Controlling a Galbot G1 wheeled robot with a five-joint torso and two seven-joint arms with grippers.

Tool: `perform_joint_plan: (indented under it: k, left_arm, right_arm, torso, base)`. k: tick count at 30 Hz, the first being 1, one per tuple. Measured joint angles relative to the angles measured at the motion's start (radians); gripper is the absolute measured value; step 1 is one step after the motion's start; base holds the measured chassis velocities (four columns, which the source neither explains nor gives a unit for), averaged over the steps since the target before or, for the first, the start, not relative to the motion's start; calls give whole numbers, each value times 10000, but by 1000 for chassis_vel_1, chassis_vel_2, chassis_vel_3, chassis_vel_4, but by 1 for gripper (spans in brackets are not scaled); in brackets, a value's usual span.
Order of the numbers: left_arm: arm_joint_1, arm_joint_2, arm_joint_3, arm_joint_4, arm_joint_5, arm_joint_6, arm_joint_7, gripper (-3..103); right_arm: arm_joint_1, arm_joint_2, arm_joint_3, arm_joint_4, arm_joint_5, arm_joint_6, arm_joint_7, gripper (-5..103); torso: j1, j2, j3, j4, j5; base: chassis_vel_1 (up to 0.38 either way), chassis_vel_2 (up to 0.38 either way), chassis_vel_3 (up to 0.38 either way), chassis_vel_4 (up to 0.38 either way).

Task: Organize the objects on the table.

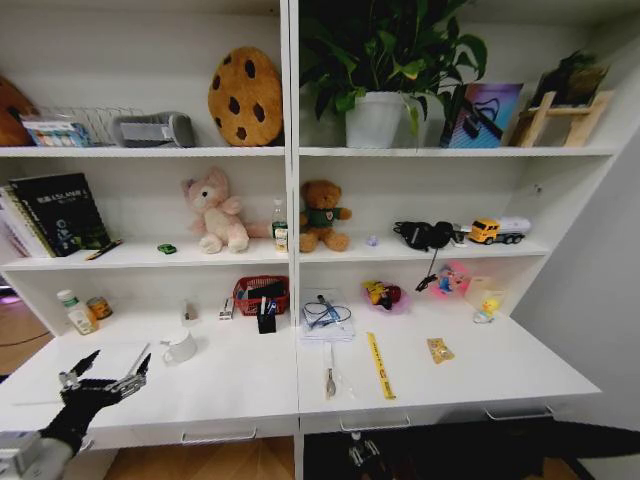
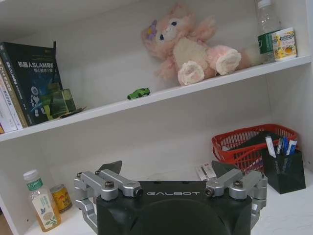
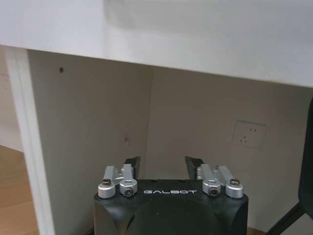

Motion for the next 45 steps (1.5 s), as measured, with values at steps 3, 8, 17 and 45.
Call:
perform_joint_plan:
  k: [3, 8, 17, 45]
  left_arm:
    - [0, 0, 0, 0, 0, 0, 0, 100]
    - [-1, 0, 1, -1, 0, 0, 0, 100]
    - [-1, 1, 2, -3, 0, -1, 0, 100]
    - [0, 0, 0, 0, 0, -1, 0, 100]
  right_arm:
    - [-456, -117, 0, 627, -3, -57, -29, 65]
    - [-2114, -840, -254, 3153, 1496, -1353, -453, 83]
    - [-6742, -2083, 956, 9732, 2439, -1322, -366, 100]
    - [-3181, -4748, 4540, 14107, 7591, -7633, 5253, 100]
  torso:
    - [1, 0, -1, 1, 3]
    - [0, 1, -1, -4, -3]
    - [-1, 2, -2, -4, 0]
    - [2, -1, 3, 1, 1]
  base:
    - [0, 0, 0, 0]
    - [0, 0, 0, 0]
    - [0, 0, 0, 0]
    - [0, 0, 0, 0]
